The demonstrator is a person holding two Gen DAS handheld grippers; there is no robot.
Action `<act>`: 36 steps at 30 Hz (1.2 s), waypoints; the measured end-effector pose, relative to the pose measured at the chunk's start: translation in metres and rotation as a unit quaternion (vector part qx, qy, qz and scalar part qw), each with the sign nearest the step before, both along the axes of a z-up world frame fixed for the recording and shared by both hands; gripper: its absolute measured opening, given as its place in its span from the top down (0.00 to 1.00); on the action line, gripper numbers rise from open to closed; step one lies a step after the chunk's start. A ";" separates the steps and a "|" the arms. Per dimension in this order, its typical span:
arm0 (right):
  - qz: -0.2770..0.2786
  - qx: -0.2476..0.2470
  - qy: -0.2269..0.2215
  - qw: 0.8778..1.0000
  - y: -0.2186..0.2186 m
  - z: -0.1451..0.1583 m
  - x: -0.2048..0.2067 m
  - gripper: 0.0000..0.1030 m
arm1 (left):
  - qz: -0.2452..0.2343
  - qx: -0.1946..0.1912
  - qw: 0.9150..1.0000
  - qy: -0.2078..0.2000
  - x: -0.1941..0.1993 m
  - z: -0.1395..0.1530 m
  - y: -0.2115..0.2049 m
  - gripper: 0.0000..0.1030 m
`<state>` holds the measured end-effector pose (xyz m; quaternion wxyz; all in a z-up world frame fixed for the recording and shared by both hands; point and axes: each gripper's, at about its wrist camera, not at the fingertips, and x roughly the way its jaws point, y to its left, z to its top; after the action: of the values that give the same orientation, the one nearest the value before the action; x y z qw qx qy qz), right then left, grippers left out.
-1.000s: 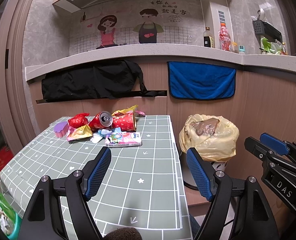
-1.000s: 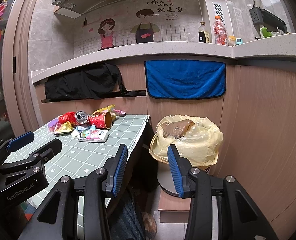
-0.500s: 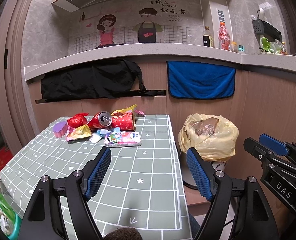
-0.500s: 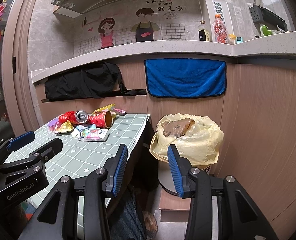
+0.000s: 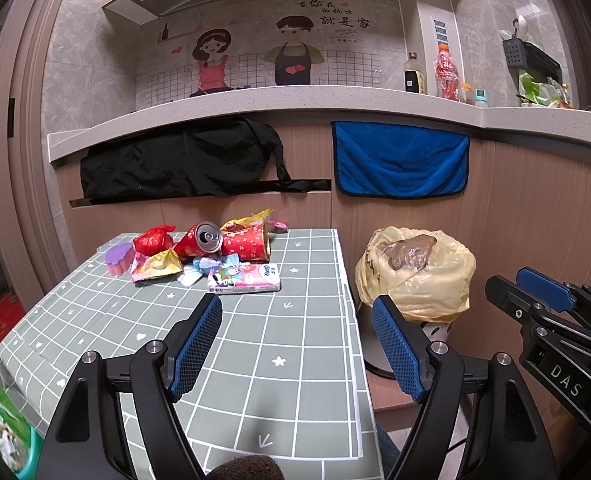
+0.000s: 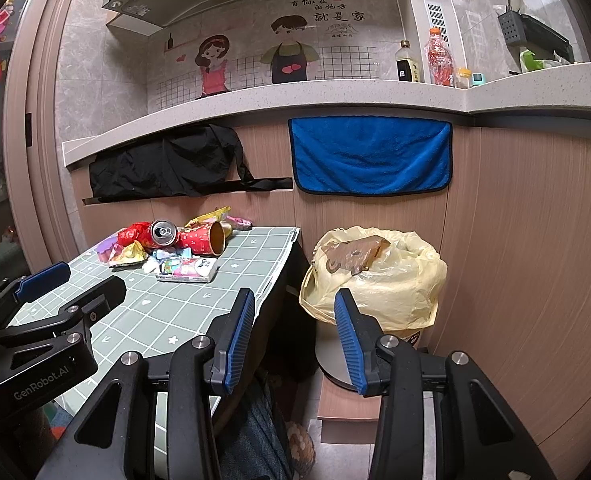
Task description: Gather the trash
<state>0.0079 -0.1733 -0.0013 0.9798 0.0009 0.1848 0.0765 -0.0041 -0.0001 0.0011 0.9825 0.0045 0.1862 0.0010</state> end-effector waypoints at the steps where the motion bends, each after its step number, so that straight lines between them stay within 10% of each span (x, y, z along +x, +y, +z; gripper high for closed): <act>1: 0.000 0.000 0.000 1.000 0.000 0.000 0.000 0.62 | 0.000 0.000 1.000 0.000 0.000 0.000 0.000 0.25; 23: 0.000 -0.002 0.004 1.000 0.000 -0.005 0.001 0.62 | 0.006 -0.007 1.000 0.007 0.004 0.001 -0.009 0.25; 36: 0.039 -0.025 0.029 0.998 0.034 -0.001 0.094 0.62 | 0.062 -0.009 0.998 0.028 0.098 -0.001 0.079 0.25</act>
<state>0.1020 -0.1397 -0.0022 0.9700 -0.0289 0.2151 0.1098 0.0943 0.0789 -0.0002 0.9749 -0.0160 0.2137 0.0602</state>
